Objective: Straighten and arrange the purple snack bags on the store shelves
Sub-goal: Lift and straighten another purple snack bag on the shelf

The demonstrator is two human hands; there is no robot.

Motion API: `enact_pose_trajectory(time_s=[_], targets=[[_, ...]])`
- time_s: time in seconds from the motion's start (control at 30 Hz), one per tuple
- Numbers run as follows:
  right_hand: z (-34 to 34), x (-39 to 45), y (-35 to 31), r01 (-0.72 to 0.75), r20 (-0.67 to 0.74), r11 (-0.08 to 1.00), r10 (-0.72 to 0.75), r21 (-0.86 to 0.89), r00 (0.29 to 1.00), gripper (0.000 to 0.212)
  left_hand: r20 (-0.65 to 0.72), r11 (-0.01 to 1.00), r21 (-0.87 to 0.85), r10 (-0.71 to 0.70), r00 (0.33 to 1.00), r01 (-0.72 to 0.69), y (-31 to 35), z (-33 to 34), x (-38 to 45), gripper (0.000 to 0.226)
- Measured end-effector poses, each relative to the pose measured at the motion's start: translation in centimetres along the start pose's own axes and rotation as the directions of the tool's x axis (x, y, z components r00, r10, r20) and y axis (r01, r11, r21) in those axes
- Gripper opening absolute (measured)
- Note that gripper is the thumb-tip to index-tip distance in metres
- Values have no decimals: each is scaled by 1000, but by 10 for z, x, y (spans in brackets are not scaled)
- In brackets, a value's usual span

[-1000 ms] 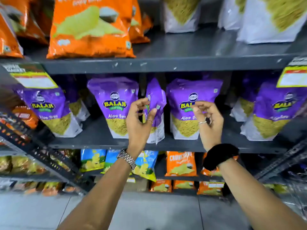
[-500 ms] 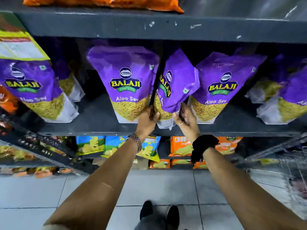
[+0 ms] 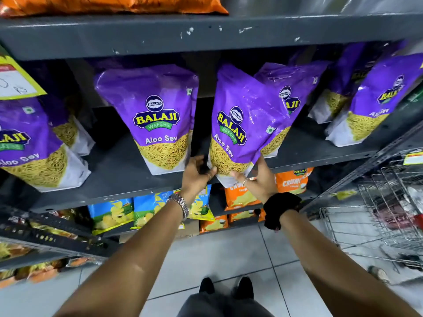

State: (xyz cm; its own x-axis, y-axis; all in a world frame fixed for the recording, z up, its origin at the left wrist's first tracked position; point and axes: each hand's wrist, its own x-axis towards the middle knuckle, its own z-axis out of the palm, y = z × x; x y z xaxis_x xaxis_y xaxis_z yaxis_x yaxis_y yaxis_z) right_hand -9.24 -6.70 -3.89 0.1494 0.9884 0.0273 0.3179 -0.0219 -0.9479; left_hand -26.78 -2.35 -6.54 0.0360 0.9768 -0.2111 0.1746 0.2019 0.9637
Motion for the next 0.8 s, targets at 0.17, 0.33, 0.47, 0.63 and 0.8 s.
enact_pose_trajectory(time_s=[0.17, 0.33, 0.47, 0.63, 0.8], targets=[[10, 2, -10, -45, -17, 999, 44, -15, 999, 80, 323, 991, 101, 55, 945, -92, 23, -18, 31, 95], [5, 4, -10, -26, -59, 995, 21, -98, 998, 73, 420, 982, 153, 33, 907, -107, 28, -15, 38, 101], [-15, -4, -8, -42, 3, 994, 42, -106, 999, 61, 325, 989, 102, 72, 943, -111, 27, -3, 16, 118], [-59, -26, -8, -4, 135, 997, 13, -71, 991, 50, 209, 975, 60, 195, 958, -212, 25, 17, -38, 96], [-116, -42, -39, 124, 287, 991, -107, -41, 952, 66, -20, 933, 54, 356, 934, -355, 64, 38, -109, 87]])
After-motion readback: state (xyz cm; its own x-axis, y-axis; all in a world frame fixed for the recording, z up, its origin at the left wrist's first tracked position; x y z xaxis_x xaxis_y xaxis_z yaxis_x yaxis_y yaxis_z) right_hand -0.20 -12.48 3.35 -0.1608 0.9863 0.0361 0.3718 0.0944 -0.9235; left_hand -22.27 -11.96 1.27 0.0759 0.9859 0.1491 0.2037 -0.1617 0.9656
